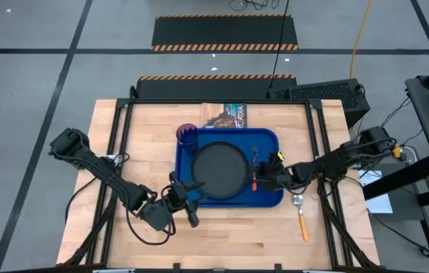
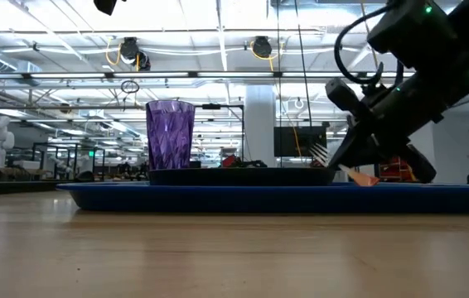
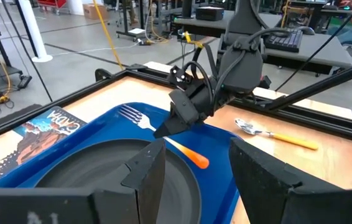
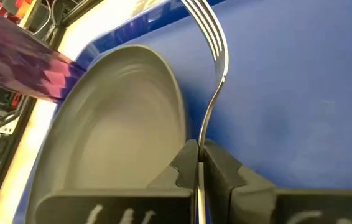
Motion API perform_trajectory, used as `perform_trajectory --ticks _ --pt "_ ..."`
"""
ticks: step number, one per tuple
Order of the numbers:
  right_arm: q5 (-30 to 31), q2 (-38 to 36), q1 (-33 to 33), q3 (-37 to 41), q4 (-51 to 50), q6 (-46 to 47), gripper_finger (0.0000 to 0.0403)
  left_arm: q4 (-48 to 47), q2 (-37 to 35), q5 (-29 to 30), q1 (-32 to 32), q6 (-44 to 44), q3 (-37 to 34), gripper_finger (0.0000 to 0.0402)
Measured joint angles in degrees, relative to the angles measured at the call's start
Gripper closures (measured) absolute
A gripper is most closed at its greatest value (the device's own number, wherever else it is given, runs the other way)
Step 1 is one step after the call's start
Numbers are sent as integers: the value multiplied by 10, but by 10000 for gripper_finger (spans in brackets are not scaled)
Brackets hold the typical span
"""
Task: Pick and place plate/cup/fork/spoon on tray
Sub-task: Put the orange fork on the blue serving tray to the right of the black black plate
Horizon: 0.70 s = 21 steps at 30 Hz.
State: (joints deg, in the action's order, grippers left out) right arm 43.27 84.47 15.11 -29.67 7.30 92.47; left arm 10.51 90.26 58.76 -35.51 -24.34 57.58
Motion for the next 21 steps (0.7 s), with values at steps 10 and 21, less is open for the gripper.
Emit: perform_trajectory --ticks 10,21 --pt "-15 1 -9 11 7 -1 365 0 0 0 0 0 0 220" --pt "-16 0 -9 11 -20 -3 306 0 0 0 0 0 0 220"
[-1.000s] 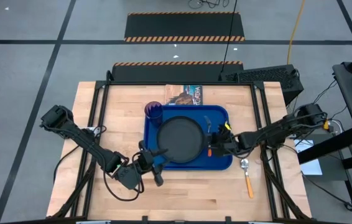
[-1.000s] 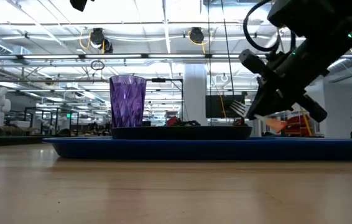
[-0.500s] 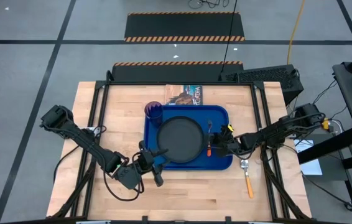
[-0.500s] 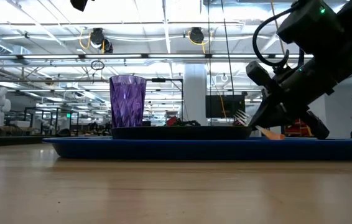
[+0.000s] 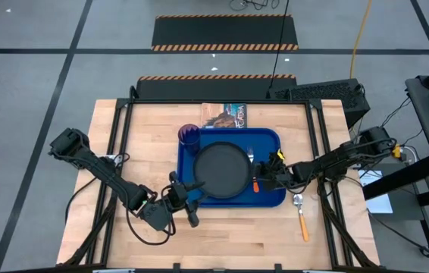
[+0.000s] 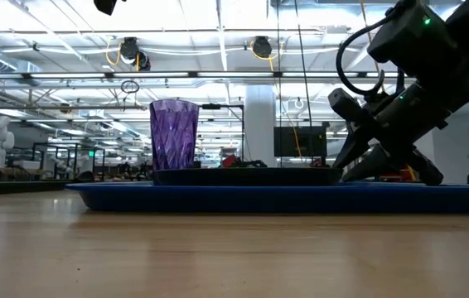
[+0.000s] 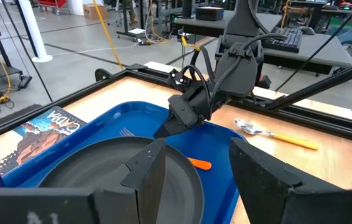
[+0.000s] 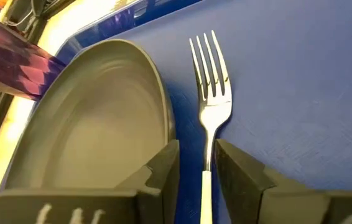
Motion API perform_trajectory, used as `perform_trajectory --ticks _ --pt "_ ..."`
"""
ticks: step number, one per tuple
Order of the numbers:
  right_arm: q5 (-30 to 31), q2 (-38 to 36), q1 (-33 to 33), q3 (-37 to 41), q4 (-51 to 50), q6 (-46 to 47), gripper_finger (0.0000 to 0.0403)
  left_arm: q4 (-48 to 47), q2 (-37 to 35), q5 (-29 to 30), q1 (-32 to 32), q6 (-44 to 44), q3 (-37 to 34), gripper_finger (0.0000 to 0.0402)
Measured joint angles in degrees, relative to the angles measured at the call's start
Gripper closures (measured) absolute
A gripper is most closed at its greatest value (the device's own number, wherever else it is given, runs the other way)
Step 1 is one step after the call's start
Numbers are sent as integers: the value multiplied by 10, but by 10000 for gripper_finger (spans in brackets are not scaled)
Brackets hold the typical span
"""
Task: Pick and place plate/cup/fork/spoon on tray
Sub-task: Put the orange fork on the blue serving tray to the right of the black black plate
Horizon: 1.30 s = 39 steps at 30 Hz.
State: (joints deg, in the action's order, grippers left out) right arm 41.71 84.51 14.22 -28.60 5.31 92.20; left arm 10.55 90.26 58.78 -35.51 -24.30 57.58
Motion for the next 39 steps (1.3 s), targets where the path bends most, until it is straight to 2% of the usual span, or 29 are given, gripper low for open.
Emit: perform_trajectory --ticks 6,11,20,24,32,39 --pt "0 -15 2 0 24 -33 306 0 0 0 0 1 0 220" --pt "-3 -57 16 0 21 -70 307 0 0 0 0 2 0 220" --pt "-91 -112 65 0 6 -128 308 -1 0 1 2 1 0 220" --pt "-106 -114 92 0 -4 -148 311 -1 0 1 2 2 0 220" --pt "-117 -99 98 0 -110 -132 339 0 0 1 11 13 0 220" --pt "-120 -47 91 0 -62 -136 375 0 0 -2 20 -3 0 220"
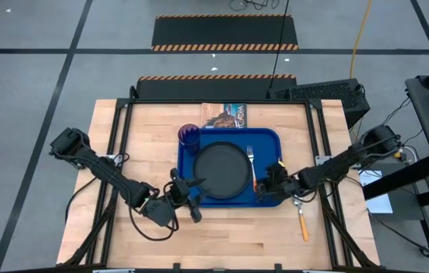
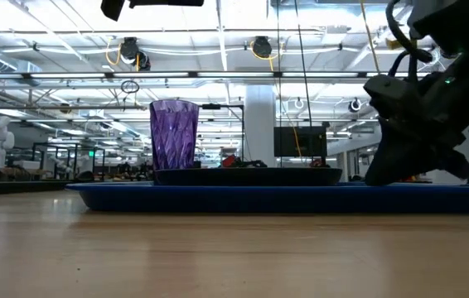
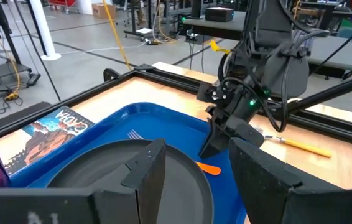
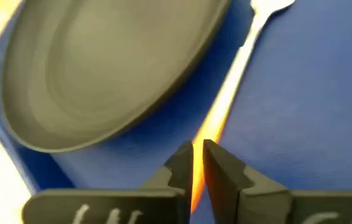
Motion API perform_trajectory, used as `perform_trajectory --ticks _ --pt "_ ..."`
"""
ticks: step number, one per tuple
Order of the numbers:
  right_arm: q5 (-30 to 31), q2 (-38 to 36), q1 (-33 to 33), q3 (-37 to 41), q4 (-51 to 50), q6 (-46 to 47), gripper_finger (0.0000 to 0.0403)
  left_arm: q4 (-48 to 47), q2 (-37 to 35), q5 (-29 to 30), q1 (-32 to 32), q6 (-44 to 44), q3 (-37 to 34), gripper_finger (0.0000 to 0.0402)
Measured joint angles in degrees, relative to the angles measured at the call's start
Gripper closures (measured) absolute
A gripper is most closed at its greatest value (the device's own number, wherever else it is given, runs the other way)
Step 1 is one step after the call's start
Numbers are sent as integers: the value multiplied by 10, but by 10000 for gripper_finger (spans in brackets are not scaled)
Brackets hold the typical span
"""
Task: Pick and place plate/cup/fork/spoon on tray
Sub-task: Put the orange fork on the blue serving tray to the right of the black black plate
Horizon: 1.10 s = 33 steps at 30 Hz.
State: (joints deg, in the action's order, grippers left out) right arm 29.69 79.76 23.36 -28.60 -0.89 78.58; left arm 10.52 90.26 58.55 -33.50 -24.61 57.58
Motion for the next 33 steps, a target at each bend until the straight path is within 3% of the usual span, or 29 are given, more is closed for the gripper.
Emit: perform_trajectory --ticks 7,17,33 --pt "-29 31 -21 0 68 -17 395 -3 0 -1 0 3 0 220" --pt "-42 66 -38 -2 69 -12 397 -23 0 -2 0 1 0 220" --pt "-43 44 -50 0 43 -3 397 -31 0 -2 -3 -14 0 220"
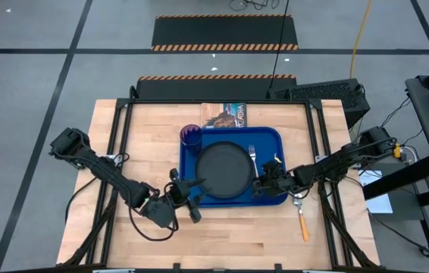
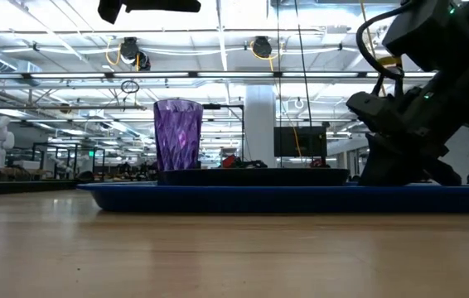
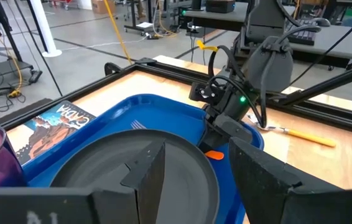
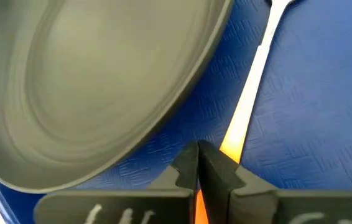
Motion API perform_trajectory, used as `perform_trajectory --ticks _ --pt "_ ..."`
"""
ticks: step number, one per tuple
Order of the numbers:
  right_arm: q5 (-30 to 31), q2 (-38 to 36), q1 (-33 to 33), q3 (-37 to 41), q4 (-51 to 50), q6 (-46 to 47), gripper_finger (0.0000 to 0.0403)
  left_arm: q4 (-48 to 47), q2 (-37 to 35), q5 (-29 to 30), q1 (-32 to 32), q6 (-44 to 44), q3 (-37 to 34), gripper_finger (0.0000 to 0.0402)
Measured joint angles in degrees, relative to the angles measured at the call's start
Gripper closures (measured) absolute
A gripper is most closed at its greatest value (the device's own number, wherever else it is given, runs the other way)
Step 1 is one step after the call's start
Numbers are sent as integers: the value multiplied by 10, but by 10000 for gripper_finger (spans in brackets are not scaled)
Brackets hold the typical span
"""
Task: Pick and place plate/cup/fork/spoon on tray
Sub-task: Put the orange fork on the blue serving tray to the right of the black black plate
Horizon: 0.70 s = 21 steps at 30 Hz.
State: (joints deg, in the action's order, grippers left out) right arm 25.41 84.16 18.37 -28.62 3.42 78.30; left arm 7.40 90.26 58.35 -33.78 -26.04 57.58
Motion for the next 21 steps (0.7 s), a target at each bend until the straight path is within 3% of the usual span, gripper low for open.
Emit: perform_trajectory --ticks 7,13,21 --pt "-4 -41 -12 1 -15 -36 397 -3 0 0 -9 -12 0 220" --pt "-50 -90 -14 0 -27 -82 397 -4 0 0 -19 -15 0 220" --pt "-93 -81 -11 0 -83 -52 397 -4 0 0 -28 -14 0 220"
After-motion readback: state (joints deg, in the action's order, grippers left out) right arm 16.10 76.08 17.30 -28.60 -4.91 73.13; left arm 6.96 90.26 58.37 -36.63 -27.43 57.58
